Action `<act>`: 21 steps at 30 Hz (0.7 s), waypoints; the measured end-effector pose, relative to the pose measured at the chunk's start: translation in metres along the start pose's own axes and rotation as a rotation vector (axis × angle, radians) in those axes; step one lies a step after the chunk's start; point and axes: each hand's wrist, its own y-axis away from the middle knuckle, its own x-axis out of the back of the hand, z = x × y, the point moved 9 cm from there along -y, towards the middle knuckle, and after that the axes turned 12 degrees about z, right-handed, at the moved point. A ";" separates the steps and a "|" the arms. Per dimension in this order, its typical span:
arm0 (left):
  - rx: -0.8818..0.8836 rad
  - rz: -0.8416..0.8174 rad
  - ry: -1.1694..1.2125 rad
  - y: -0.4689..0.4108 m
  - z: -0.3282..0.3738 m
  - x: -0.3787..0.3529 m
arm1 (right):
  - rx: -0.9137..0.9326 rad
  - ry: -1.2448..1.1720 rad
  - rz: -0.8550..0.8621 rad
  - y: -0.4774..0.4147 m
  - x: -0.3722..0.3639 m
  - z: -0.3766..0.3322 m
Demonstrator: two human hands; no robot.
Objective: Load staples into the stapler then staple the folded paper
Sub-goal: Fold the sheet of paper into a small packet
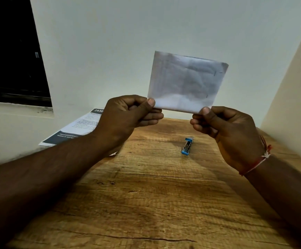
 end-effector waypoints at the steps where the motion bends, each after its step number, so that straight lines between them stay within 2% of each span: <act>1: 0.010 0.010 0.013 -0.001 0.000 0.001 | 0.012 0.010 -0.004 0.000 0.000 0.000; 7: 0.090 0.057 0.073 -0.003 -0.004 0.006 | 0.087 0.115 -0.040 0.007 -0.004 -0.003; 15: 0.078 0.139 0.111 -0.009 -0.003 0.019 | -0.015 -0.052 -0.093 0.004 -0.006 0.010; 18: -0.140 0.169 -0.110 -0.011 0.015 0.028 | -0.023 -0.120 -0.056 -0.003 0.000 0.006; 21: -0.497 0.121 -0.411 0.000 0.045 0.020 | 0.175 0.096 0.027 -0.003 0.011 -0.013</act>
